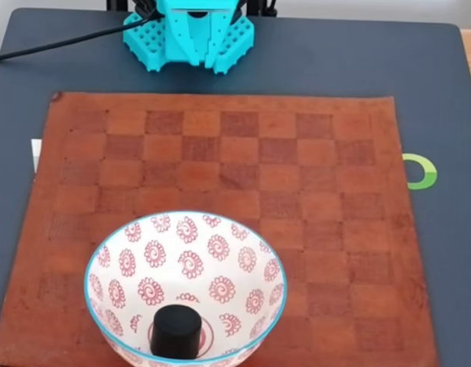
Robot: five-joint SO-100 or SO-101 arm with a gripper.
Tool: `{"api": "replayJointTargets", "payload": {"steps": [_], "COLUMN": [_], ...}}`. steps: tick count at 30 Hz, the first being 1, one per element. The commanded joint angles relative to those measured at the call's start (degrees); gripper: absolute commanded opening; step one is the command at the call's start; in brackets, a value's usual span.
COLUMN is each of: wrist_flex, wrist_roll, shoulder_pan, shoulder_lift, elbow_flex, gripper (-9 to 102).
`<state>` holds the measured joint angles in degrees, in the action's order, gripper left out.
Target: Grasp a black cylinder and put it in a bowl.
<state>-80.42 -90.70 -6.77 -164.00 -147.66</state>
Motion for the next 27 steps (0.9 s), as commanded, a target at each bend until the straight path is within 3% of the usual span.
{"api": "replayJointTargets", "payload": {"steps": [1,7,27], "wrist_flex": [6.7,14.1,13.6], "wrist_roll": [-0.8,-1.5,-1.8], "shoulder_pan": [-0.5,-1.4,-1.4], "shoulder_lift": [-2.8,-8.2,-32.0], "elbow_flex": [-3.7,-13.2,-30.8], "gripper": [0,0,0]}}
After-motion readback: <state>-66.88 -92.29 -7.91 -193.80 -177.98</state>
